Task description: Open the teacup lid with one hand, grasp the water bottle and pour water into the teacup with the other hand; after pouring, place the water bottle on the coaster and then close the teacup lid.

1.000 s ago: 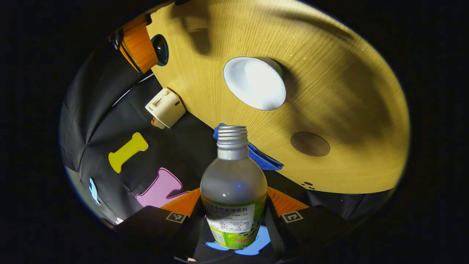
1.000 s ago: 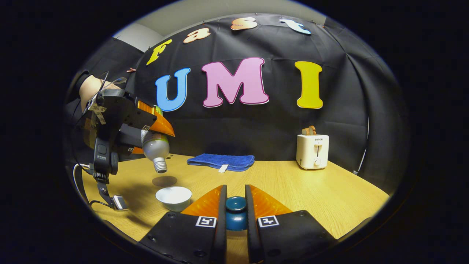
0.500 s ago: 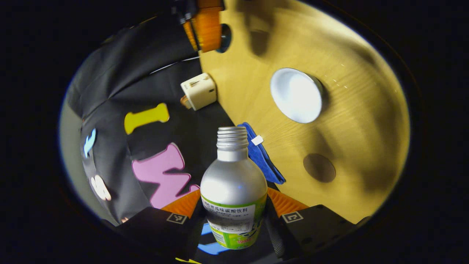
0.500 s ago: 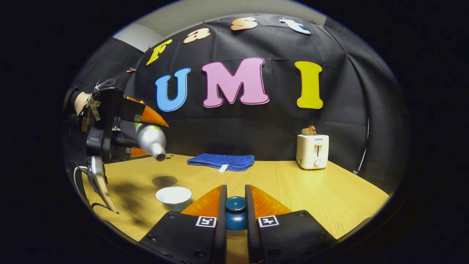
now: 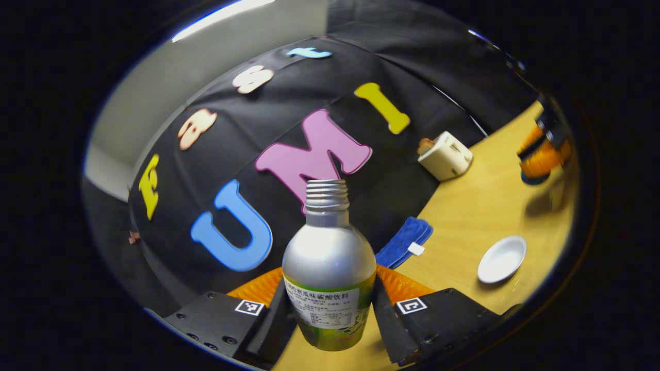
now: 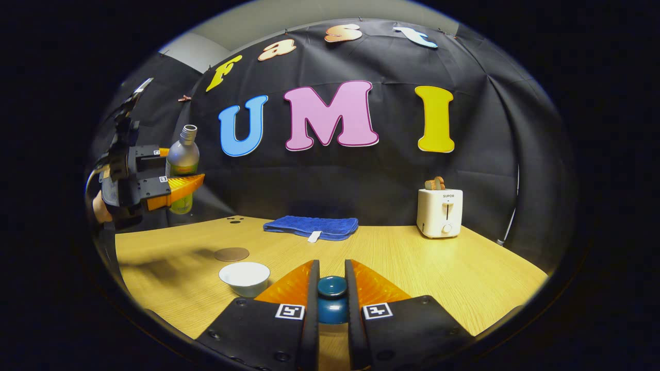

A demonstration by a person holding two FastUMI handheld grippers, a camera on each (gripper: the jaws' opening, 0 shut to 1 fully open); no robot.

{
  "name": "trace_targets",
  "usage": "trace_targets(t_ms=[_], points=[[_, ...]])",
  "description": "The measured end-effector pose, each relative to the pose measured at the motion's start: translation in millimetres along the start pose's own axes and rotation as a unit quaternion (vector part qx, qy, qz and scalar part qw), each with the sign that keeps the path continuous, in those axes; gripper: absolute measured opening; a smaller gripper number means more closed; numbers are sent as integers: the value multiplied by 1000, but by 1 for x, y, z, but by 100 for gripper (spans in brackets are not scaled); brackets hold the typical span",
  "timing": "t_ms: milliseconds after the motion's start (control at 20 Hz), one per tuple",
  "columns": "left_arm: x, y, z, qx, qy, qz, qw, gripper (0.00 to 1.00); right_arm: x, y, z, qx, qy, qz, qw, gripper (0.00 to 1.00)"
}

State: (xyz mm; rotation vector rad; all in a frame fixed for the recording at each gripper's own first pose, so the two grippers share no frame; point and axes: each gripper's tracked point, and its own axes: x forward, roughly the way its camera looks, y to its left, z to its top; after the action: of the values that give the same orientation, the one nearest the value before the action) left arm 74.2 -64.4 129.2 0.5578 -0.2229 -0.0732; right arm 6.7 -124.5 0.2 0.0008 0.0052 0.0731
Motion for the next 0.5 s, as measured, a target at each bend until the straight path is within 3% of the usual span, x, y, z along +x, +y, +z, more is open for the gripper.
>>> trace_targets(t_ms=[100, 200, 350, 500], points=[[22, -7, -12, -122, 1, -16, 992, 78, 0, 0, 1, 0, 0, 0, 1000, 27], [47, -12, -29, -201, 5, -37, 979, 78, 0, 0, 1, 0, 0, 0, 1000, 27], [63, -11, -59, -269, 0, -46, 962, 78, 0, -2, 0, 0, 0, -4, 1000, 26], [88, -33, -100, -279, 41, -65, 957, 79, 0, -2, 1, 0, -1, -5, 1000, 26]])
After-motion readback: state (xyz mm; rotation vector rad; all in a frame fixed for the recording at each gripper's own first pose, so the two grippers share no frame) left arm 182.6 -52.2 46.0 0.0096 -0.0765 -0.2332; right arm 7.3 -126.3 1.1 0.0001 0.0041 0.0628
